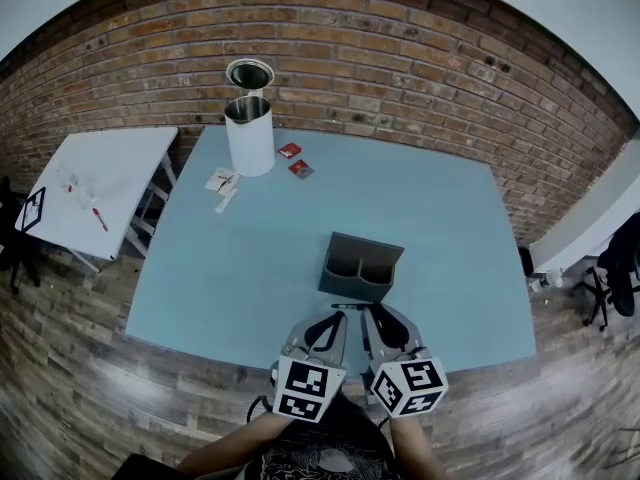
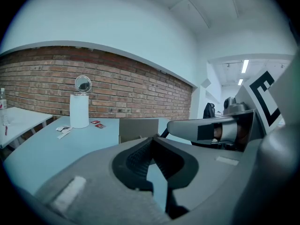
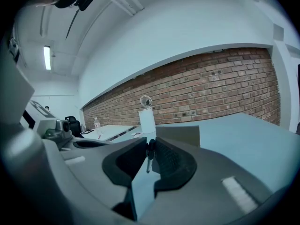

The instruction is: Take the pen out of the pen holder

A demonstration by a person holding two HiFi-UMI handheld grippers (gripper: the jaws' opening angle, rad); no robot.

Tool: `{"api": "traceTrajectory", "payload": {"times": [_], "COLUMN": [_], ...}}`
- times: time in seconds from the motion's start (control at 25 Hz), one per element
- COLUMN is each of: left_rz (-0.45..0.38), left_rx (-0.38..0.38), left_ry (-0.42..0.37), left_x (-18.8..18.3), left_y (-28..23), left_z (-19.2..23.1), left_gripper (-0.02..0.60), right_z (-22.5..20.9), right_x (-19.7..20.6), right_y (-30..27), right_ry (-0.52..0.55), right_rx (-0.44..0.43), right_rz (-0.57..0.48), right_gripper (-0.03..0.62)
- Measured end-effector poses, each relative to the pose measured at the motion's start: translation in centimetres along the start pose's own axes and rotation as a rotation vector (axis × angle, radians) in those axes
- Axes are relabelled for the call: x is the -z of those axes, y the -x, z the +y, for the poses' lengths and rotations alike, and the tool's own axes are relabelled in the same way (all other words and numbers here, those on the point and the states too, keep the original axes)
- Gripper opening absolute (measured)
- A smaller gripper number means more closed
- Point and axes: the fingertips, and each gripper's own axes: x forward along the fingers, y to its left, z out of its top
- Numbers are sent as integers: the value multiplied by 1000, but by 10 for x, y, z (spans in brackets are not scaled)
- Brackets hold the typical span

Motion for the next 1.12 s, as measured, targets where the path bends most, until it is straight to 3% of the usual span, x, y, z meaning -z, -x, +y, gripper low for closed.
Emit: {"api": "traceTrajectory", "payload": {"times": [1.12], "left_rz": [-24], "left_rx": [14], "left_ry": [0], "left_x": [2], "left_y": [25], "left_z": [-15], "left_gripper": [5], "right_z": [29], "right_x": [24], "right_y": [20], "right_ry": [82], "right_rx": [-32], "right_rz": [56], "right_gripper": [61]}}
